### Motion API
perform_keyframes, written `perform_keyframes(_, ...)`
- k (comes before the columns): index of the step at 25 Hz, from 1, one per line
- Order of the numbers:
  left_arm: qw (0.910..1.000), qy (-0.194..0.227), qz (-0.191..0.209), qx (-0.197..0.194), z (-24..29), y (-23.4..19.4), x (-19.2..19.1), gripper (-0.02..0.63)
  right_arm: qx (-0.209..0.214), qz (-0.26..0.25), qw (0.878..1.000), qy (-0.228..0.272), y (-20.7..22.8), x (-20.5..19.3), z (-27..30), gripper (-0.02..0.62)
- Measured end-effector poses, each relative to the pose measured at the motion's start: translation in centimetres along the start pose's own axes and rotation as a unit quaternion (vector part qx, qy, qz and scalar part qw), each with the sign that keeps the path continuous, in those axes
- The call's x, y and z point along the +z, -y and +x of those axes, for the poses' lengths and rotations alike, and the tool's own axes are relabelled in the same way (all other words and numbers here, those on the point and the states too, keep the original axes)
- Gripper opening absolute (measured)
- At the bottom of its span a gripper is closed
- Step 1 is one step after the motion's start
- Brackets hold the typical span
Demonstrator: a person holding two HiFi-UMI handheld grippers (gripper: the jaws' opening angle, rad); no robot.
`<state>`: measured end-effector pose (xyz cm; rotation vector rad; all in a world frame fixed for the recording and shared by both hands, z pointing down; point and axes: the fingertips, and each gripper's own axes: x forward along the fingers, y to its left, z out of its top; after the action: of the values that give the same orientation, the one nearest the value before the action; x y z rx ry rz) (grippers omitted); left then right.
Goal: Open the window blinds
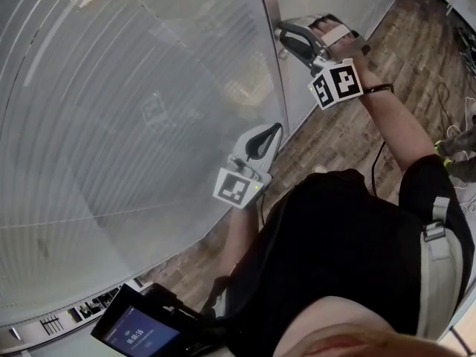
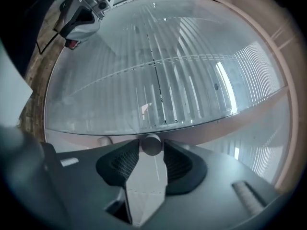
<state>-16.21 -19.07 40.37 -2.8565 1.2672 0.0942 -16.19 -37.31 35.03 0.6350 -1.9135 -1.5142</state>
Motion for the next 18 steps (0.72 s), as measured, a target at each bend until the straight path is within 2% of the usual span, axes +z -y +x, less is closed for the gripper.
perform_keyframes(1, 1.0000, 0.000, 0.000, -0.001, 0.01, 0.02, -0.02, 0.003, -0.002, -0.003, 1.000, -0.002, 0.03, -0.03, 0.05, 0.136)
perform_keyframes(8, 1.0000, -0.002, 0.001, -0.002, 0.17, 0.11, -0.05, 0.003, -0.001, 0.002, 1.000, -0.001, 0.04, -0.05, 0.12, 0.127)
perform_keyframes(11, 1.0000, -0.002, 0.001, -0.003, 0.30, 0.19, -0.02, 0.003, 0.006, 0.050, 0.999, 0.007, 0.26, -0.06, 0.05, 0.127)
perform_keyframes(18, 1.0000, -0.003, 0.001, -0.004, 0.32, 0.28, 0.02, 0.003, 0.017, 0.155, 0.988, 0.019, 0.76, -0.05, -0.10, 0.127)
